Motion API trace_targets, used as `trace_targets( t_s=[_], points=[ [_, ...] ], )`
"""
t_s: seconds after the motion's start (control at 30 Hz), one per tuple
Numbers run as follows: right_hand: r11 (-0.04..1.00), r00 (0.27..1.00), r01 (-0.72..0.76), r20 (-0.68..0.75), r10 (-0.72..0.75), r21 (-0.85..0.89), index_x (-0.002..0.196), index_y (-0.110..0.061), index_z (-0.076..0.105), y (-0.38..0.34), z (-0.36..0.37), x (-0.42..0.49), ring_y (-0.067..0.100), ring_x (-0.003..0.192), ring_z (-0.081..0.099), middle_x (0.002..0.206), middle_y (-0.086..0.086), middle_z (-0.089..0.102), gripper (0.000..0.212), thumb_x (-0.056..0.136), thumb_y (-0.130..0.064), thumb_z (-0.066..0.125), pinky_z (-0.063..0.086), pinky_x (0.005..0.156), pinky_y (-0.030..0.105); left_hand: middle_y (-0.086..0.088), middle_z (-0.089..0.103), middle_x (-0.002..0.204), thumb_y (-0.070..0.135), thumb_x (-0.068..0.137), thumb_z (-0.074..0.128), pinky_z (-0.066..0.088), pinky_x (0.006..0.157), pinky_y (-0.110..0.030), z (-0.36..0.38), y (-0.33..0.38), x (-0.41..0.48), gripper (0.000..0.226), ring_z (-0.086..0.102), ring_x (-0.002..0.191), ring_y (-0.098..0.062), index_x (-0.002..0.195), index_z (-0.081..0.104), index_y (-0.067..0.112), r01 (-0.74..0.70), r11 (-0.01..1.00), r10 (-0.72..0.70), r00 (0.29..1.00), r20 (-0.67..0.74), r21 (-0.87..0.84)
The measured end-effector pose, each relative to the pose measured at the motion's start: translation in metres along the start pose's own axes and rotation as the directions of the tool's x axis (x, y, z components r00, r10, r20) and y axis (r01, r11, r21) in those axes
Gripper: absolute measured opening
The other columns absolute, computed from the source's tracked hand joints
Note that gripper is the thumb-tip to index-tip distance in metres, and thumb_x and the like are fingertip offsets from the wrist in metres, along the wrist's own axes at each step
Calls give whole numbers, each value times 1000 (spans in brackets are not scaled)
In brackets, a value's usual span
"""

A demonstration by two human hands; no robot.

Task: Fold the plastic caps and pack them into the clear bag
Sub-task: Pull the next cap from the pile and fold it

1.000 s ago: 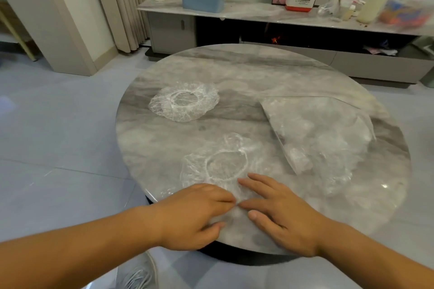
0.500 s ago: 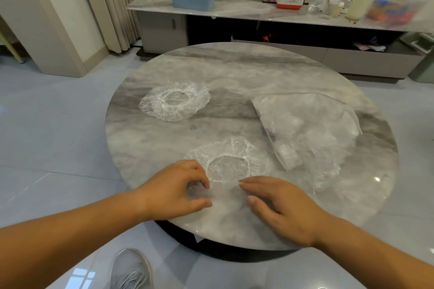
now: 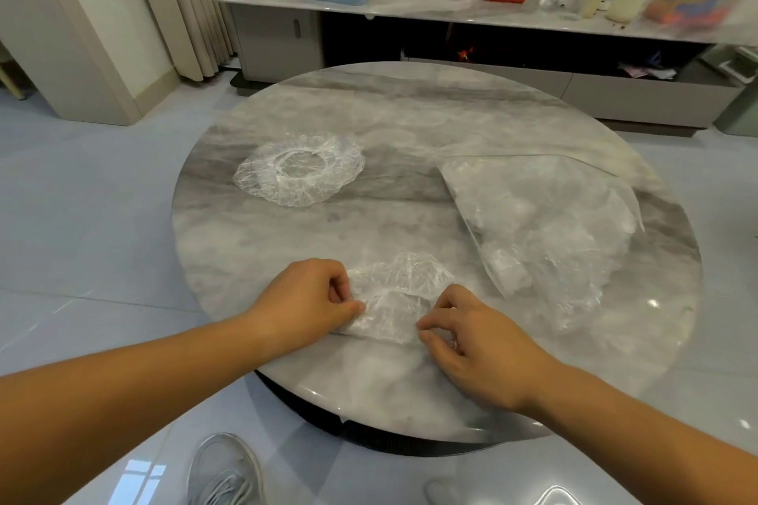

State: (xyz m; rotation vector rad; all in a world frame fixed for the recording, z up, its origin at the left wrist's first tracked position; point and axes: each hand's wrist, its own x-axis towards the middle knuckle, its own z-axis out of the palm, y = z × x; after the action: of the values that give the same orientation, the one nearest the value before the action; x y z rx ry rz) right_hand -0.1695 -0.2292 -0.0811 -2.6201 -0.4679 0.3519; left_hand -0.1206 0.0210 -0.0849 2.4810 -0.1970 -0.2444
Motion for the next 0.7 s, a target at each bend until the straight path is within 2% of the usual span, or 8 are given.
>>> trace_targets(
  t_s=[0.13,0.27,0.37,0.43,0.5,0.53,0.6,0.7],
  points=[
    [1000,993,13,-115,-14,-10,113,-29,72,0,-2,7,-1,86,53,115,-17,47,27,101,-43,51,39,75,11,12,42,111,45,75,80,36,95,-26,2,2,4,41,43,107,-9,106,54,34,-23,993,26,999,-24,113],
    [998,964,-29,-264,44,63,132,-24,61,-7,-4,29,6,133,39,144,-8,42,38,99,-41,58,26,102,13,11,32,129,47,75,80,20,100,-24,3,6,8,64,32,125,-12,128,46,36,29,992,-31,999,13,124],
    [976,960,-125,-229,164,179,123,-29,63,-12,-6,49,12,150,24,158,0,35,29,96,-42,63,19,108,20,11,31,131,50,73,80,21,100,-24,3,4,13,68,30,129,-13,130,46,38,66,991,-69,997,21,117],
    [963,959,-129,-218,182,237,103,-30,71,-11,-8,59,12,144,35,139,-3,55,15,94,-41,66,27,109,25,13,31,127,51,70,82,21,99,-24,2,3,15,66,30,128,-13,127,49,40,94,991,-96,995,16,97],
    [947,961,-120,-203,186,300,89,-25,75,-10,-11,63,3,115,57,101,-17,63,12,92,-35,70,39,93,20,14,30,124,53,68,83,22,99,-25,1,1,16,65,31,125,-11,123,50,42,110,991,-111,994,18,74],
    [935,961,-123,-194,195,332,86,-25,75,-9,-12,63,-4,100,60,93,-17,64,10,92,-32,72,42,85,16,14,30,123,53,67,83,22,99,-25,1,0,16,65,31,123,-10,122,50,43,113,992,-115,993,23,64],
    [903,955,-107,-209,209,416,84,-27,71,-8,-12,64,-5,85,63,94,-11,68,7,90,-25,75,44,73,7,14,30,123,53,67,83,22,98,-26,0,-2,17,64,31,121,-10,120,49,44,114,992,-115,993,33,50],
    [841,942,-51,-254,220,538,93,-30,68,-10,-10,58,-5,78,63,87,-9,68,18,88,-15,77,46,70,9,13,31,125,53,67,84,25,100,-27,-2,-3,18,64,31,120,-10,120,49,44,112,993,-114,992,49,47]
  ],
)
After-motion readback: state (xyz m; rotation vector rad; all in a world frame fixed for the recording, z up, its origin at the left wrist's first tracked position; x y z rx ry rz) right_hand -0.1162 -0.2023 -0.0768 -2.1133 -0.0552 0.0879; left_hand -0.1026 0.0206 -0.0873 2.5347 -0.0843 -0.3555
